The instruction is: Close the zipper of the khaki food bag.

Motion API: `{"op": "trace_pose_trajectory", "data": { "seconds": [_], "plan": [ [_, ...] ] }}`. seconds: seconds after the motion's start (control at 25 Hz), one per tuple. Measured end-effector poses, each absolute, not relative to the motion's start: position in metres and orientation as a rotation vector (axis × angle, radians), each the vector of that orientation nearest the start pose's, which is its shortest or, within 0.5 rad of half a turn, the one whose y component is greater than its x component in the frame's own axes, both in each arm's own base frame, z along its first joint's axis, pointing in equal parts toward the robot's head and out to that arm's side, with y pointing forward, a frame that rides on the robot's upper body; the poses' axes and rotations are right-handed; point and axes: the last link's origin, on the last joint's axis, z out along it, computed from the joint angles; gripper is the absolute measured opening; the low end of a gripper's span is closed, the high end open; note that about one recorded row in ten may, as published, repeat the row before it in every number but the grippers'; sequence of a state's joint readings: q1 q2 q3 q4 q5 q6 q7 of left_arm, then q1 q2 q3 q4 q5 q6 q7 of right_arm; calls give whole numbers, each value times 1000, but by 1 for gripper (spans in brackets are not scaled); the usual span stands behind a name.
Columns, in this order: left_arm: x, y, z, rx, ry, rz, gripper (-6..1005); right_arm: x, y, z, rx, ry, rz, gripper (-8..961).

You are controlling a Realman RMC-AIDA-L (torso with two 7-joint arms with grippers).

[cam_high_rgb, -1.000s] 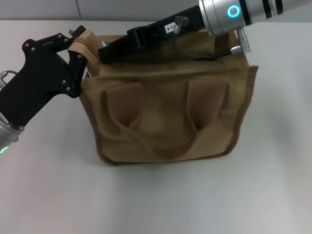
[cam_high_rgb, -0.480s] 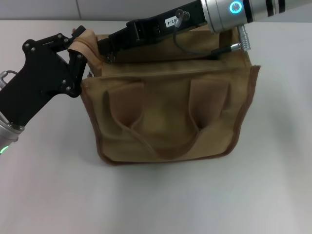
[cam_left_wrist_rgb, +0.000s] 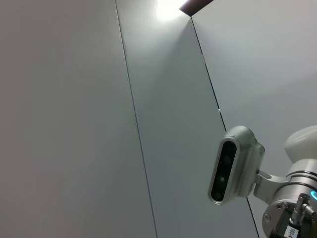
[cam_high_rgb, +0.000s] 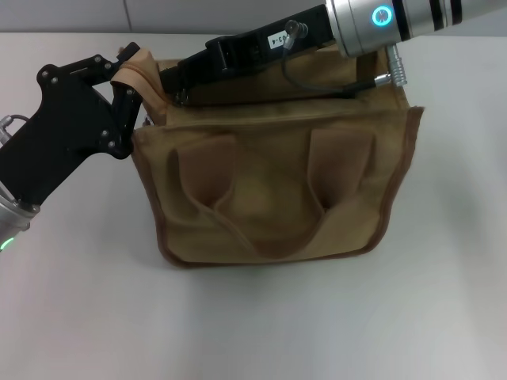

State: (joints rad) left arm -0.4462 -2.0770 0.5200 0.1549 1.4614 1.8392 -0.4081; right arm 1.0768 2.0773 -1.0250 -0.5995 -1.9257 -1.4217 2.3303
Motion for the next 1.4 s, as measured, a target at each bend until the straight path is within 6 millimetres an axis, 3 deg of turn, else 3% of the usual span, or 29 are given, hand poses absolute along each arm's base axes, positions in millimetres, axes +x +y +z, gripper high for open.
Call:
{"op": "trace_pose_trajectory", "data": {
  "seconds": [0.6, 0.92, 1.4],
  "plan": [
    [-262, 276, 6, -1991, 34, -1230, 33, 64, 406, -46, -2970, 1174, 561, -2],
    [-273, 282, 6, -1975, -27, -1152, 34, 84, 399, -24, -2927, 1099, 739, -3],
    [-288, 282, 12, -1934, -87, -1080, 35, 123, 392, 1, -2824, 1068, 833, -2]
  ]
}}
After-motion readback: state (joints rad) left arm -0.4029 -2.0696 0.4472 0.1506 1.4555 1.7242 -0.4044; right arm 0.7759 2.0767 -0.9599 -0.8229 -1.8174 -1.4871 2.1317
